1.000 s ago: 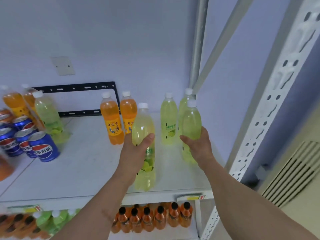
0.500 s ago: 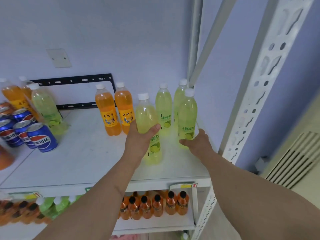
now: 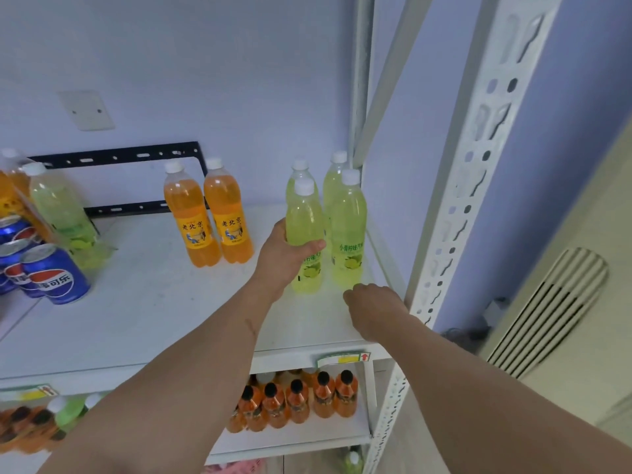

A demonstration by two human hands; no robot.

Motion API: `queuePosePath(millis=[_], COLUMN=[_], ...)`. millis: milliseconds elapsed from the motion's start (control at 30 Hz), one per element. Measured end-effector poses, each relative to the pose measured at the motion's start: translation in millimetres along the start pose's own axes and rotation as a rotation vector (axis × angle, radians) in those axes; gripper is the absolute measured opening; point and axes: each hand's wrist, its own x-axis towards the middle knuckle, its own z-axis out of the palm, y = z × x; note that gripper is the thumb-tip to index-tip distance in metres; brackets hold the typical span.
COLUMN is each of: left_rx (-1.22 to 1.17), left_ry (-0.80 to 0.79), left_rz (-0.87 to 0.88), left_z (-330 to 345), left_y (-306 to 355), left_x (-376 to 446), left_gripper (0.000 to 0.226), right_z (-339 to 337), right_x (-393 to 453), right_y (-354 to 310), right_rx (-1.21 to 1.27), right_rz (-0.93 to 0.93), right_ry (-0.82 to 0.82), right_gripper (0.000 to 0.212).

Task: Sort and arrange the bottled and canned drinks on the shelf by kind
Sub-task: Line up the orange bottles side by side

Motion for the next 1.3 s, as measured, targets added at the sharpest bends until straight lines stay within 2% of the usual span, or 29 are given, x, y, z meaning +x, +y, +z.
queuePosePath(millis=[200, 300, 367, 433, 500, 600, 667, 733, 933, 1133, 1300], left_rx=[0.048, 0.133, 0.202, 0.322, 0.625, 1.265, 1.532, 1.679, 1.82, 1.828, 1.862], left_ry=[-0.049, -0.073, -0.085, -0.075, -0.025, 0.046, 0.046, 0.027, 0.106, 0.201, 0.234], left_rz=[-0.031, -0.062, -0.122, -0.167, -0.098, 0.087, 0.164, 0.17, 0.145, 0.123, 0.087], left_z=[-1.0, -8.1, -17.3, -31.4, -54.1, -101.6, -141.4, -185.4, -329.9, -465.8, -554.8], left_y=[-0.1, 1.0, -0.7, -3.7, -8.9, -15.3, -20.7, -25.3, -25.8, -29.9, -38.5], left_x=[11.5, 10.9, 3.2, -11.7, -27.9, -55.9, -73.8, -91.6, -143.3, -189.9, -215.1], left_gripper=[0.079, 0.085, 0.1, 0.094, 0.071, 0.044, 0.038, 0.037, 0.034, 0.033, 0.034], right_z=[6.0, 5.7, 1.8, -4.1, -11.1, -22.8, -32.4, -43.9, -77.8, -117.0, -148.8], right_x=[6.6, 14.0, 18.9, 24.2, 28.9, 36.0, 41.1, 45.1, 47.8, 46.0, 55.1], right_y=[-6.4, -15.9, -26.2, -41.0, -60.7, -100.0, -134.0, -174.2, -317.6, -460.6, -558.3], right_rx=[0.071, 0.082, 0.08, 0.06, 0.03, -0.035, -0.072, -0.084, -0.102, -0.115, -0.032], right_rz=[-0.038, -0.075, -0.1, -0.13, -0.179, -0.284, -0.355, -0.423, -0.574, -0.655, -0.675], right_ry=[0.01, 0.03, 0.05, 0.076, 0.109, 0.157, 0.189, 0.216, 0.278, 0.338, 0.347], right_gripper=[0.022, 0.022, 0.024, 0.026, 0.026, 0.026, 0.026, 0.026, 0.027, 0.027, 0.021])
